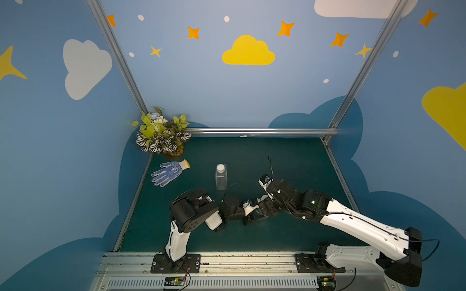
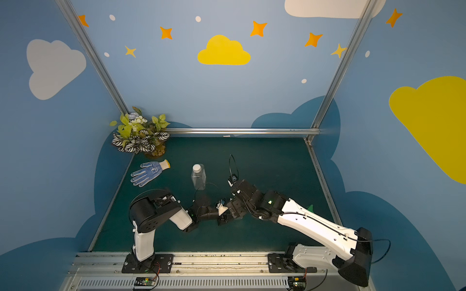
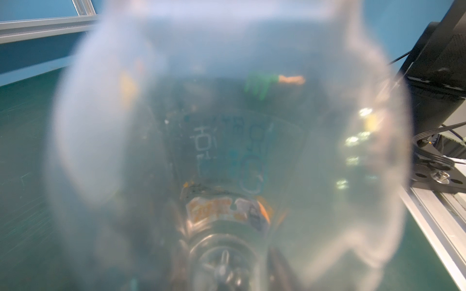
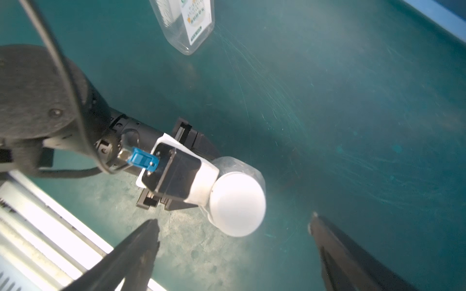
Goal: Screw on the bottle caps
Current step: Screw the bottle cap onto the plastic bottle.
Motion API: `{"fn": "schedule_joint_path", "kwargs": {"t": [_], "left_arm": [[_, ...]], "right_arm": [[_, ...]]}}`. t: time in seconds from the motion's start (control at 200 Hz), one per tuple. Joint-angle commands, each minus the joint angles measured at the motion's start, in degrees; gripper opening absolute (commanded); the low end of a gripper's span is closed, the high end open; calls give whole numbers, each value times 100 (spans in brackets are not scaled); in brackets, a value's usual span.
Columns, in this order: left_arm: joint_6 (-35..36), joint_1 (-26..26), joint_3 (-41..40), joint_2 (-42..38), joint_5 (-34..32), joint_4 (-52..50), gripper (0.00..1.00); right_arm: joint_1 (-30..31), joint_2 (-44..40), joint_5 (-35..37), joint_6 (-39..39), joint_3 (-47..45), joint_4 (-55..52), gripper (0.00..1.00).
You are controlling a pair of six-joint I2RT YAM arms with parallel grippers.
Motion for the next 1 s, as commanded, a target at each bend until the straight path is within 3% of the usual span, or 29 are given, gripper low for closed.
{"fn": "schedule_joint_path", "kwargs": {"t": [0.0,0.481,0.991], "left_arm": [[20,-22,25,-109,161,109,44],[-12,-26,137,-100,259,-84,44],[-29,-11,186,-9,312,-77,44]], "right_arm": [[-222,-385,-757,-862,-30,149,98],[-841,-316,-1501,-1510,132,-386,97],[-851,225,-1486,-1552,124,-376,79]]}}
